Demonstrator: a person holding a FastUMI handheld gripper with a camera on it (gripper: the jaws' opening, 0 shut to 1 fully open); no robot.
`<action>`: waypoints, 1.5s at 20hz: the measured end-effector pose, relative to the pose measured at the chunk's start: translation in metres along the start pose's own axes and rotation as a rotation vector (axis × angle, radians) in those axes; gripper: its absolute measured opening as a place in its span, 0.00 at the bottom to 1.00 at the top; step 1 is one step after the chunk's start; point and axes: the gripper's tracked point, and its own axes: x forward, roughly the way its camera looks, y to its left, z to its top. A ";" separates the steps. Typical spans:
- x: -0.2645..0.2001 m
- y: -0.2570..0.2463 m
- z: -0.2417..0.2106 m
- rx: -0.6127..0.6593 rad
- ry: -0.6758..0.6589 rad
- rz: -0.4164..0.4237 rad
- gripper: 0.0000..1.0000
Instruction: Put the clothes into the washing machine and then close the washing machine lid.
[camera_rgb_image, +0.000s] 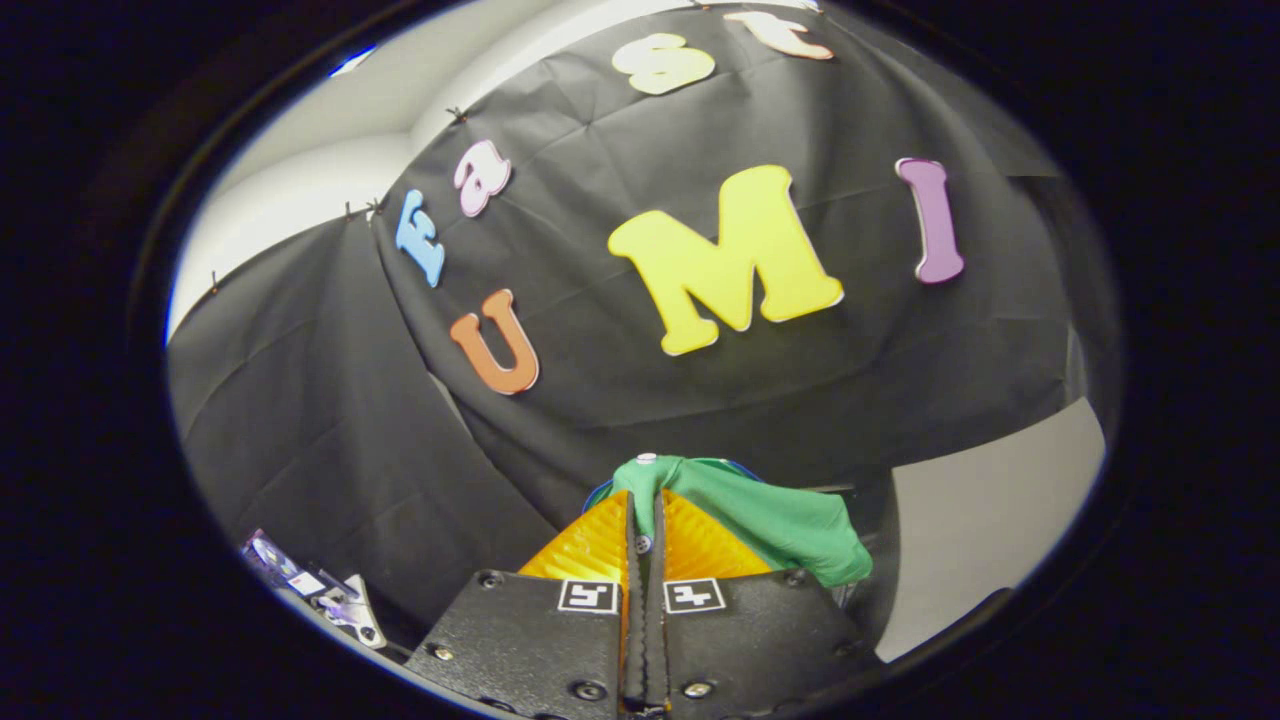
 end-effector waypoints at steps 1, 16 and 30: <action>0.011 0.003 -0.006 -0.002 0.018 0.010 0.04; 0.148 -0.031 -0.142 0.032 0.274 -0.062 0.04; 0.193 -0.100 -0.273 -0.052 0.486 -0.271 0.04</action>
